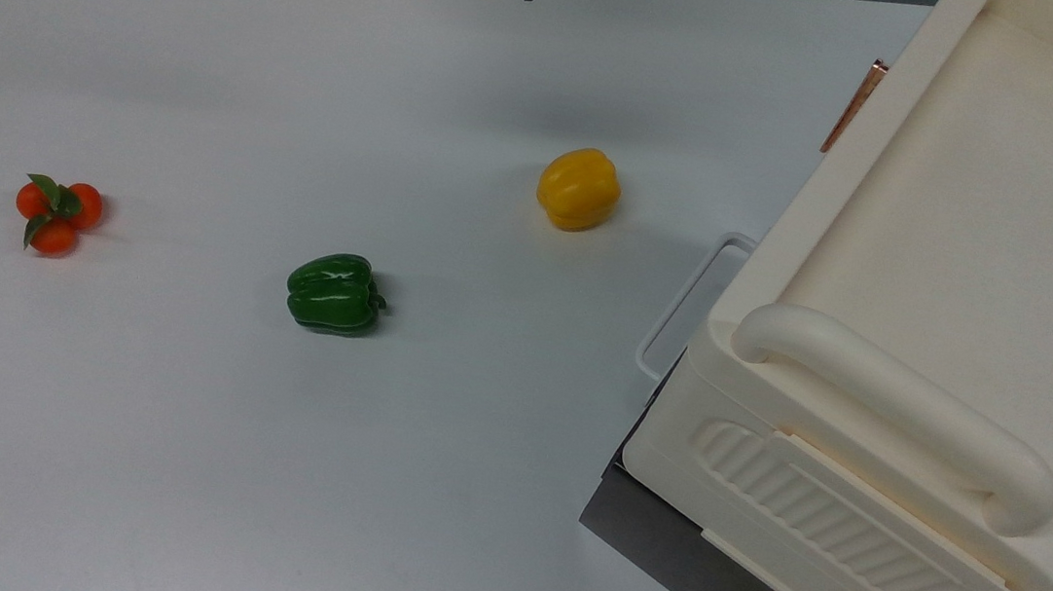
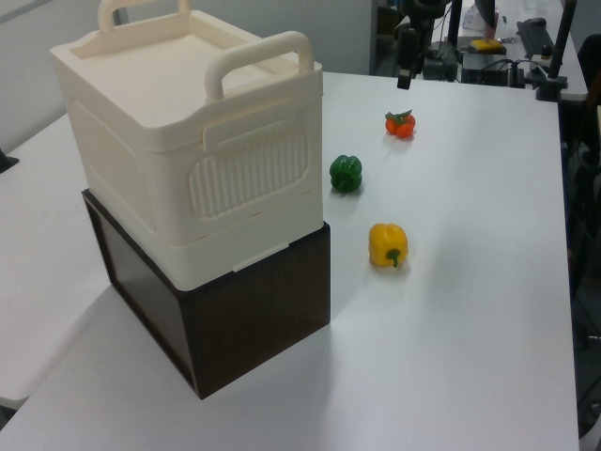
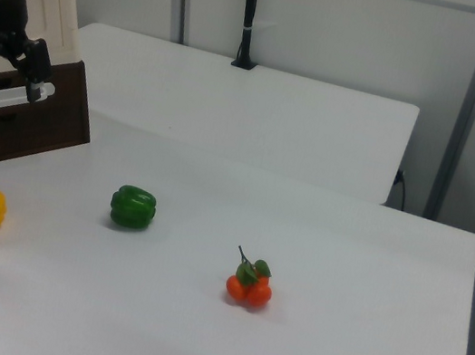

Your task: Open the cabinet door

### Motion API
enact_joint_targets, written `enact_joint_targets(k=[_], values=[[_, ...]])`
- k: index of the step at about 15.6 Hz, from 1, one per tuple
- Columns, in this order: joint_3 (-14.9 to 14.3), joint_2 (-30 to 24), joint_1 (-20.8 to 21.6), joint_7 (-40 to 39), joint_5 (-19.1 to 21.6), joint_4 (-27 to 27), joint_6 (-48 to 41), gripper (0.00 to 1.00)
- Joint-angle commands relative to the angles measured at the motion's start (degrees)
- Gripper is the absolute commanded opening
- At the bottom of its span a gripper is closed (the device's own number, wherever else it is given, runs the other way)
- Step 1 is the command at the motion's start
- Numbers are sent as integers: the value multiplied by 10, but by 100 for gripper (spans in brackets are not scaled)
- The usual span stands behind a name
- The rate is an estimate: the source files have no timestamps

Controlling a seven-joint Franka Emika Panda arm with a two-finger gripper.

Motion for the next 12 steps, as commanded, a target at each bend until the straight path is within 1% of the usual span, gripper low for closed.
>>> enact_joint_targets(k=[1,3,5,7,9,12], values=[[-6,-6,5,7,-10,-1,-14,100],[-4,-6,2,0,-3,0,-9,100],[6,-3,-2,-25,-2,5,-6,100],[27,2,-16,-86,3,15,-6,100],[64,4,-36,-145,29,24,-5,100],[109,6,-56,-185,48,30,16,100]])
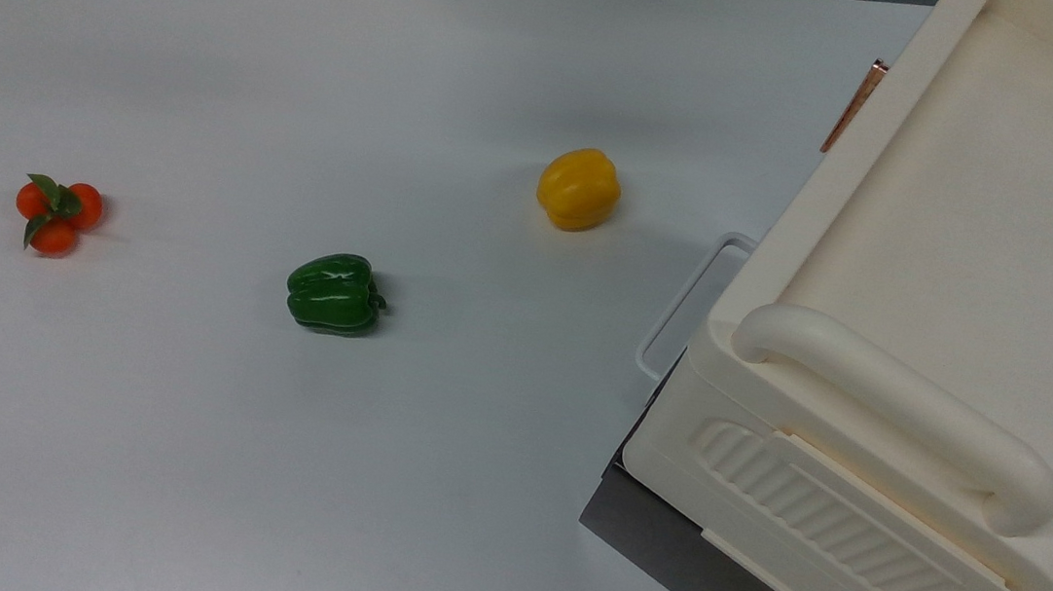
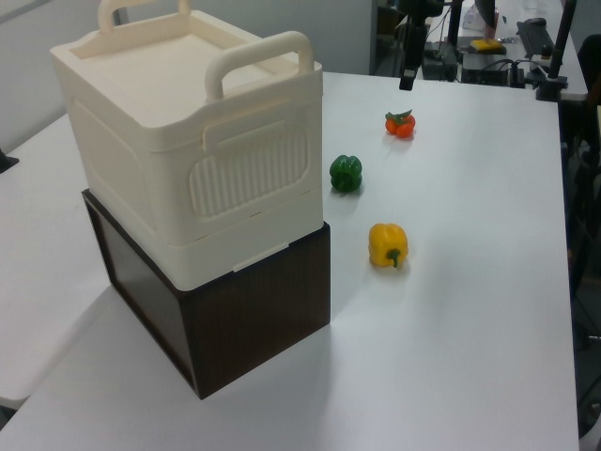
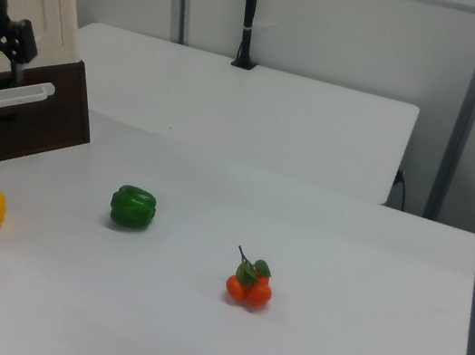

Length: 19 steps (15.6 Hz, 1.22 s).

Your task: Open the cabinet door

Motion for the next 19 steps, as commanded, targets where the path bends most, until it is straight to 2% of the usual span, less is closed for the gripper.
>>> enact_joint_targets(k=[1,2,6,8,10,12,14,16,19], values=[[63,7,-32,-54,28,14,30,100],[80,9,-37,-54,32,18,41,100],[134,25,-42,-83,34,39,81,89],[154,35,-44,-100,32,60,82,74],[163,38,-41,-124,32,69,82,69],[186,40,-43,-154,30,70,92,59],[191,43,-41,-200,28,70,111,41],[199,46,-42,-259,29,70,111,38],[200,51,-42,-276,36,69,126,38]])
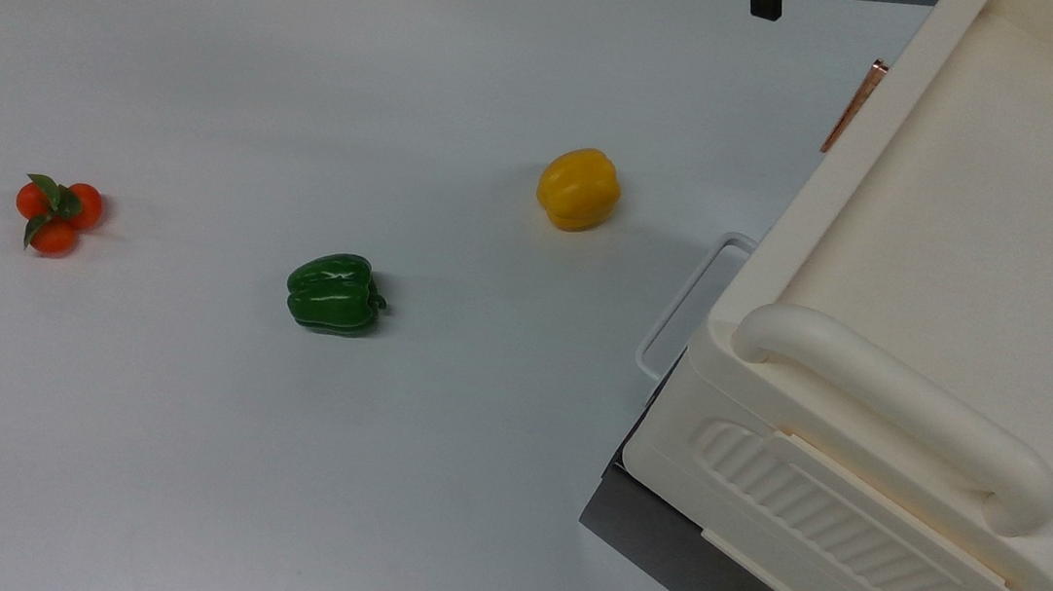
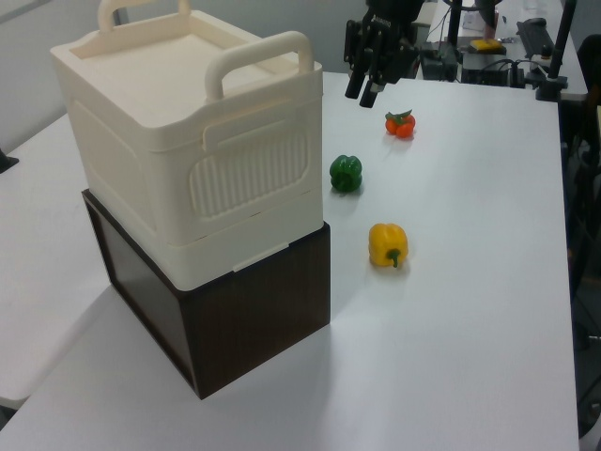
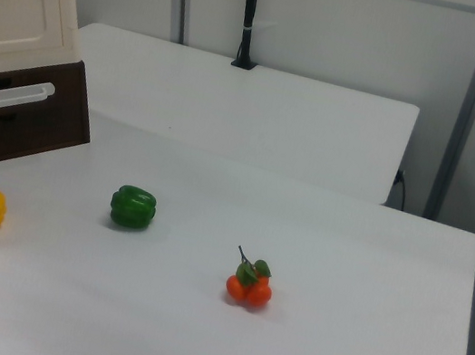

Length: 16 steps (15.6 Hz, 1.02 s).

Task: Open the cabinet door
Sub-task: 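Move the gripper down toward the orange handle on the cabinet door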

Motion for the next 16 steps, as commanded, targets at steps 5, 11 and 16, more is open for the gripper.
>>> enact_joint_targets(k=[5,11,16], values=[[12,34,-5,-54,46,2,90,38],[31,53,-4,-54,60,2,148,40],[43,61,-4,-47,59,1,160,31]])
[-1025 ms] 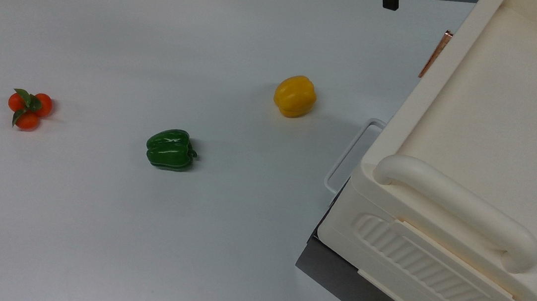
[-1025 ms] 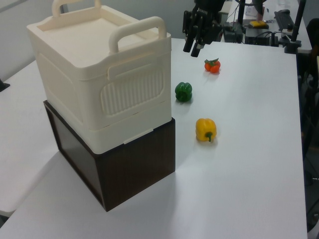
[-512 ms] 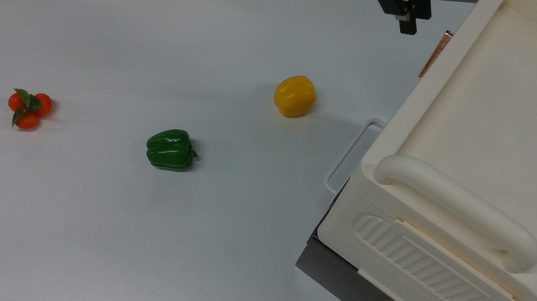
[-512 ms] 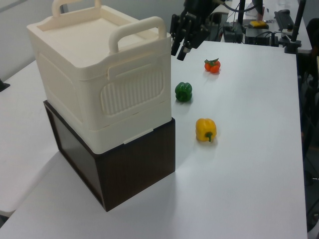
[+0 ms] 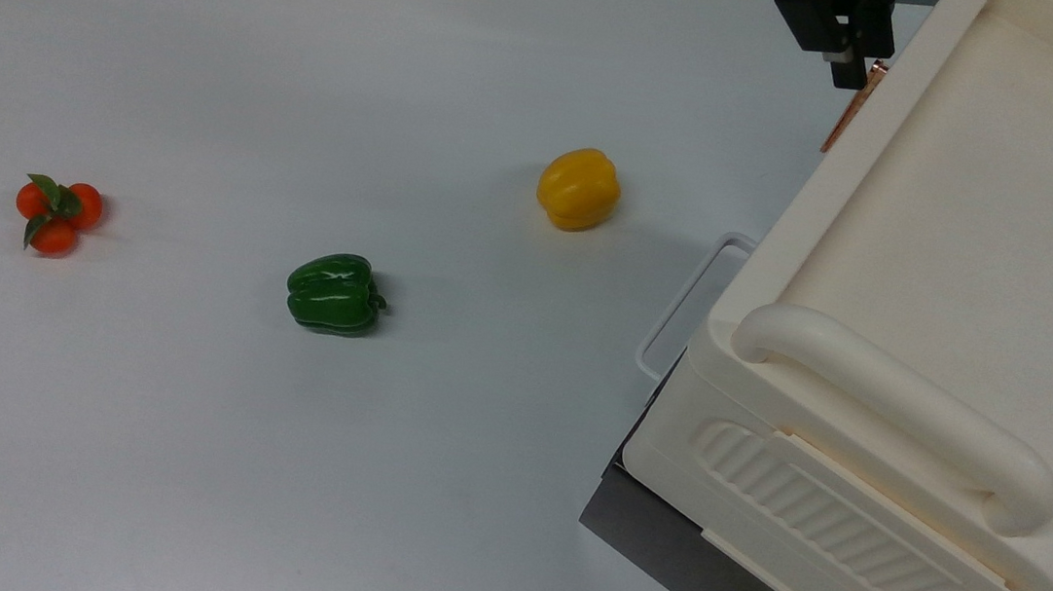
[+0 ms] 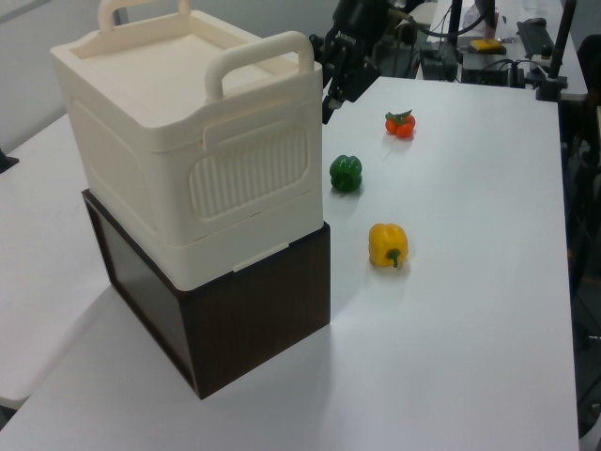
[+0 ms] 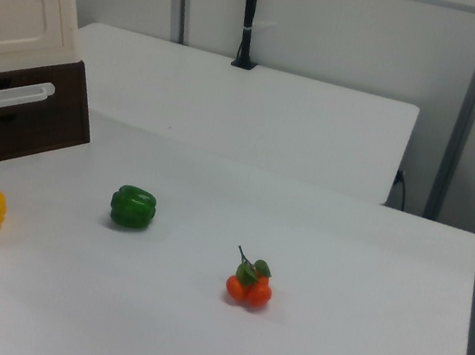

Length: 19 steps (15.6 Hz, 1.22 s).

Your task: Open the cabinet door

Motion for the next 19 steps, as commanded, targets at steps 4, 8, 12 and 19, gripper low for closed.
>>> enact_joint_targets(k=[4,8,12,19], values=[[11,7,-4,-10,4,-3,13,9],[12,6,-5,-12,2,-13,35,0],[12,-2,-9,-12,1,-17,28,0],[12,-36,-39,-14,1,-43,-8,0]])
